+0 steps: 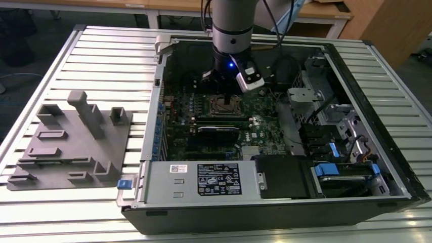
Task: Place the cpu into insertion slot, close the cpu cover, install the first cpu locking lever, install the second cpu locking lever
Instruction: 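Install the first cpu locking lever, then install the second cpu locking lever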
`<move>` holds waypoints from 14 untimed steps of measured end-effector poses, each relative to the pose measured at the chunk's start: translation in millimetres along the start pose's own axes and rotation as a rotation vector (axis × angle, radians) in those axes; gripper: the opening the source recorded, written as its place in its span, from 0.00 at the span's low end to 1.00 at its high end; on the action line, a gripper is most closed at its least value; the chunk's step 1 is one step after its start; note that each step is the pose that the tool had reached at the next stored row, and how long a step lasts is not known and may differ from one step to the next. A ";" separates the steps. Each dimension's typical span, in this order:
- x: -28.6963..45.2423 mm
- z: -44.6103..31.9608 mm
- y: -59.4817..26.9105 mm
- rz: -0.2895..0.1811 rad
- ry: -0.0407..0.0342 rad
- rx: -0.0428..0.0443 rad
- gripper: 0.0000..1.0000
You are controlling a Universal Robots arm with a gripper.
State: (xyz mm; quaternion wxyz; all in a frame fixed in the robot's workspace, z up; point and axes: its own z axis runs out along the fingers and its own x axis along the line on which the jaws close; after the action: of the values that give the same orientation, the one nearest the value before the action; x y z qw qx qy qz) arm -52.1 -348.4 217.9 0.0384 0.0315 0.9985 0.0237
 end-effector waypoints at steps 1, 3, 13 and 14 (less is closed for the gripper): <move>0.0 0.0 0.1 0.000 0.0000 -0.0010 0.11; 0.0 0.1 0.1 0.000 0.0002 -0.0029 0.11; 0.0 0.0 0.1 0.001 0.0003 -0.0054 0.11; 0.0 -0.2 0.1 0.001 0.0003 -0.0054 0.11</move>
State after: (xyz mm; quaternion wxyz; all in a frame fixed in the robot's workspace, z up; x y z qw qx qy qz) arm -52.1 -348.3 218.1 0.0384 0.0317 0.9984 0.0265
